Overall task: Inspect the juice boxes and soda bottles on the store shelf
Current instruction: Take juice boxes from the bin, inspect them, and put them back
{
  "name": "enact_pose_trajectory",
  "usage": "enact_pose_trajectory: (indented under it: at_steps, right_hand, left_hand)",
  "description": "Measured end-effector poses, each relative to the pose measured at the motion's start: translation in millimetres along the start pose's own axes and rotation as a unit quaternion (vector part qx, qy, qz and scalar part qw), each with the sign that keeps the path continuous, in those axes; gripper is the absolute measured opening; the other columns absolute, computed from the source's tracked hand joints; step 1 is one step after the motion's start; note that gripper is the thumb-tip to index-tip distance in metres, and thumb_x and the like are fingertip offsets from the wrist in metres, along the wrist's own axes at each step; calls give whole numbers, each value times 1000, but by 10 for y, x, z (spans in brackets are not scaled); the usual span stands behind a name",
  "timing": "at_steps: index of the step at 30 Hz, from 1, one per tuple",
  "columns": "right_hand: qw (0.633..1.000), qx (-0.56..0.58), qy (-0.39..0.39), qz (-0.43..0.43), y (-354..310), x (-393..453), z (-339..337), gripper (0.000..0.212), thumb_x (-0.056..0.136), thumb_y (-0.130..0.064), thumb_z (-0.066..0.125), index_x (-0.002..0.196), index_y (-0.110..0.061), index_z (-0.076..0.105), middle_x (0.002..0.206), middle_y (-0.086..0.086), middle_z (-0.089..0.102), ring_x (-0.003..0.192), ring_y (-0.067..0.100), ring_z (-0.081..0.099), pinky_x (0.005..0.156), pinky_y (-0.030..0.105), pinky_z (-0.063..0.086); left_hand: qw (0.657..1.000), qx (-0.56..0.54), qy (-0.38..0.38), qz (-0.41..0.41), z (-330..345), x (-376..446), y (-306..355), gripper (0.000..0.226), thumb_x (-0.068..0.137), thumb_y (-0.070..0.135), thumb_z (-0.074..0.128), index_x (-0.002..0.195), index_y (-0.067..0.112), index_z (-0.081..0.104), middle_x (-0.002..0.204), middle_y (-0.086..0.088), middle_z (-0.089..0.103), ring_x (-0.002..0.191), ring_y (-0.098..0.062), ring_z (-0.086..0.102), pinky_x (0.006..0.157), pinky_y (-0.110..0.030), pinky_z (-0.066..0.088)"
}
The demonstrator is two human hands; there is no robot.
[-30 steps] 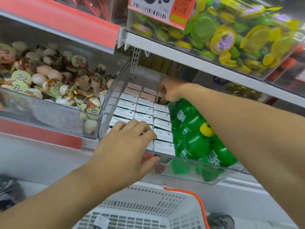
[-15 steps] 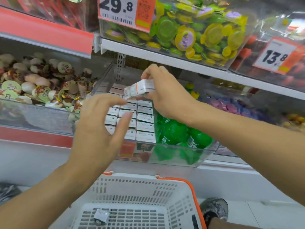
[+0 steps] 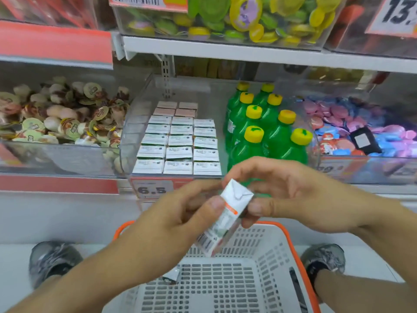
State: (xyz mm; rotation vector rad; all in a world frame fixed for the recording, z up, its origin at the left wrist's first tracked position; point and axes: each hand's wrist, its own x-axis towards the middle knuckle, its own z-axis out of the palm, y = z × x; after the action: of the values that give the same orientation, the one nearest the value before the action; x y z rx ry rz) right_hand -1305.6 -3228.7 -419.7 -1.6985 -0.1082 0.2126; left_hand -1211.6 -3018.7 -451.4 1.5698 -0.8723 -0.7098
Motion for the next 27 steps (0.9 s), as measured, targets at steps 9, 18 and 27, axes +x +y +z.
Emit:
enact_pose_trajectory:
  at_steps: [9,18,27]
  right_hand:
    - [973,65,197,97,298,-10,116,38,69,-21,84,104,-12,72,110,13,73,97,34,73,93,46,58]
    - [981,139,117,70,227,-83,-88,39,86,-14,66,124,-6,67,115,17,73,106,29,71,87,28,57]
    - [995,7,87,45,245,-149,-224,46,79,-22,75,123,-14,68,119,5,72,111,29,69,96,45,56]
  left_hand:
    - [992,-69,73,-77,337,35,-236,41,79,45,70,117,32,63,89,-12,75,70,-11,64,65,-24,50]
    - [996,-89,15,-15,310,64,-328,71,73,24,80,138,24,52,110,-11,72,102,-26,68,84,-28,56]
    - [993,-98,-58,26,322,60,-325,62,84,29,74,141,28,50,131,-11,63,122,-30,58,98,-44,52]
